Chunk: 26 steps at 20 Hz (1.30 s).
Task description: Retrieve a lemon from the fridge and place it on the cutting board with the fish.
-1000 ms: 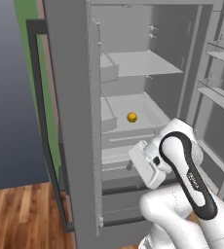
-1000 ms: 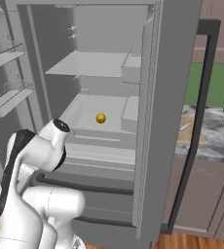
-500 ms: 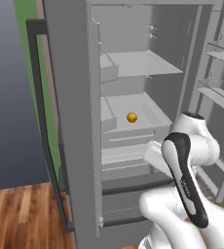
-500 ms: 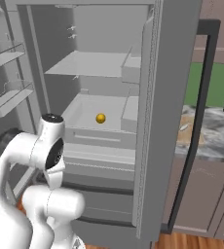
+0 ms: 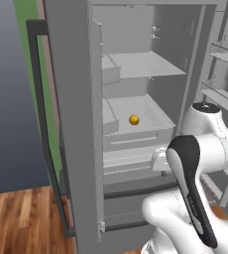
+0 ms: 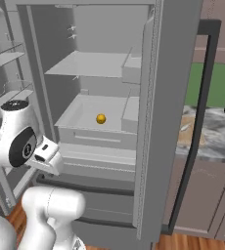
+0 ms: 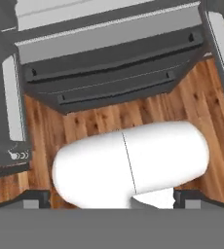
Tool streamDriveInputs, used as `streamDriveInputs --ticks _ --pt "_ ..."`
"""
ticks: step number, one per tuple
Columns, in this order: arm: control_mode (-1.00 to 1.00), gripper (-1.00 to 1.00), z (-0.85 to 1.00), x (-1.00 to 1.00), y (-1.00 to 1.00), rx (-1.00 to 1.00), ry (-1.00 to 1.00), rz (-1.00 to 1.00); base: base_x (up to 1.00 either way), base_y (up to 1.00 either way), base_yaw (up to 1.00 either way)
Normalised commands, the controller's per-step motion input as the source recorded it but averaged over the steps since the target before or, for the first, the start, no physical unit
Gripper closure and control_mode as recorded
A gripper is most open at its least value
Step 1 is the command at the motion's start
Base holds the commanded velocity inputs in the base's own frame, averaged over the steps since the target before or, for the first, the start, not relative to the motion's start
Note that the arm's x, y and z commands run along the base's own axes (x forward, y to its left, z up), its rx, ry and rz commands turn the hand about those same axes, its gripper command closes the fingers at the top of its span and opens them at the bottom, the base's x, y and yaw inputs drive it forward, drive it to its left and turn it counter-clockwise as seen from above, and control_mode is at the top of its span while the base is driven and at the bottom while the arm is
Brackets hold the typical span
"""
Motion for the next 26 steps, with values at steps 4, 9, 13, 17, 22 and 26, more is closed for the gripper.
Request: streamDriveInputs --ticks 4,9,13,17,22,26 --pt "-1.00 -1.00 0.53 -0.39 -0.28 -0.20 -0.19 0.72 0.00 0.00 0.00" --pt "-1.00 -1.00 0.06 -0.03 -0.15 -0.05 -0.32 0.29 0.00 0.00 0.00" --pt "-1.00 -1.00 -0.04 0.48 -0.14 0.04 -0.04 -0.02 0.00 0.00 0.00" --pt "-1.00 -1.00 -0.06 0.34 0.00 0.00 0.00 -0.23 0.00 0.00 0.00" --pt "-1.00 -1.00 -0.15 0.03 0.00 0.00 0.01 -0.29 0.00 0.00 0.00" --pt "-1.00 -1.00 -0.03 0.35 -0.02 0.00 0.00 -0.02 0.00 0.00 0.00"
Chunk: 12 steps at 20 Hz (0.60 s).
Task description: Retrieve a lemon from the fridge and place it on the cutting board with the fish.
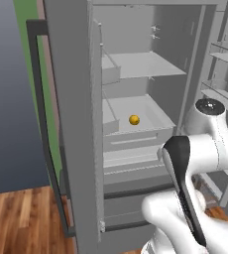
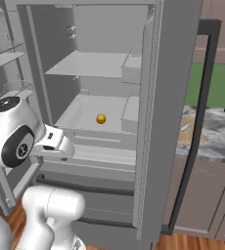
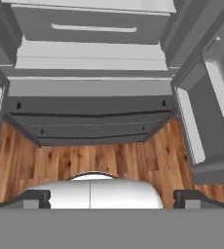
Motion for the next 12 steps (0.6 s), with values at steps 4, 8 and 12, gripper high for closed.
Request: streamDriveInputs --ticks 4,8,12 --pt "-1.00 -1.00 -0.06 0.84 -0.13 0.00 -0.04 0.02 0.00 0.00 0.00" --pt "-1.00 -1.00 -0.03 1.00 -0.01 0.01 -0.12 0.08 0.00 0.00 0.00" --pt "-1.00 -1.00 -0.15 0.99 0.00 0.00 -0.19 0.00 0.00 0.00 0.00"
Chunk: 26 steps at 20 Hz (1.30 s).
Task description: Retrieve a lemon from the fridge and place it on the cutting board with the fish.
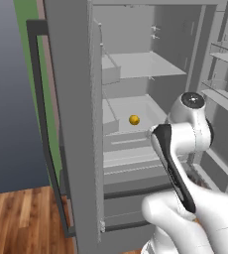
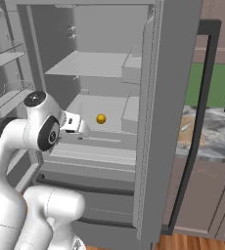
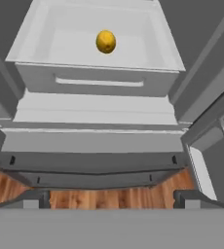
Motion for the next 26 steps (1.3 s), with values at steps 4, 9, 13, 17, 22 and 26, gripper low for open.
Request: streamDriveInputs --ticks 4,9,13,17,22,26 --pt "-1.00 -1.00 -0.31 0.71 0.00 0.02 -0.32 0.00 0.00 0.00 0.00" --pt "-1.00 -1.00 0.21 0.45 -0.08 0.15 -0.01 0.00 0.00 0.00 0.00" --pt "-1.00 -1.00 0.20 0.02 -0.10 0.12 0.02 0.00 0.00 0.00 0.00" --pt "-1.00 -1.00 0.01 0.12 0.07 0.00 -0.01 0.00 0.00 0.00 0.00" --pt "-1.00 -1.00 0.00 0.59 0.08 -0.07 0.00 -0.04 0.00 0.00 0.00" --pt "-1.00 -1.00 0.00 0.61 0.00 -0.10 0.06 -0.01 0.00 0.00 0.00"
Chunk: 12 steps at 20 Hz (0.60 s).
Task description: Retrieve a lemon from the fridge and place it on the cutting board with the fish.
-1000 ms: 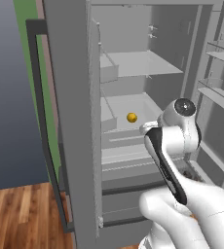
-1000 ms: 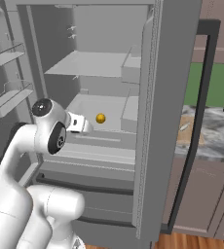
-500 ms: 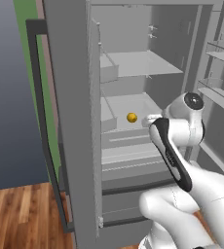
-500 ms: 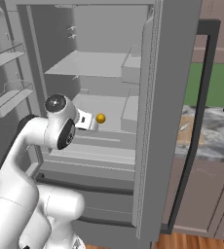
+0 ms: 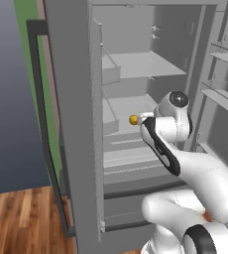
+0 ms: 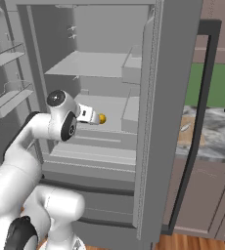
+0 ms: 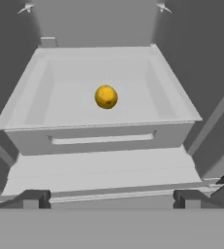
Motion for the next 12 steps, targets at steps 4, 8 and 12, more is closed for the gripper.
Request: streamDriveInputs --ticks 4,8,12 --pt "-1.00 -1.00 -0.04 0.22 0.00 -0.02 0.05 0.00 0.00 0.00 0.00" --pt "-1.00 -1.00 -0.11 0.16 0.00 0.00 0.02 0.00 0.00 0.00 0.00" --pt "-1.00 -1.00 -0.14 0.27 0.00 0.00 0.00 0.00 0.00 0.00 0.00"
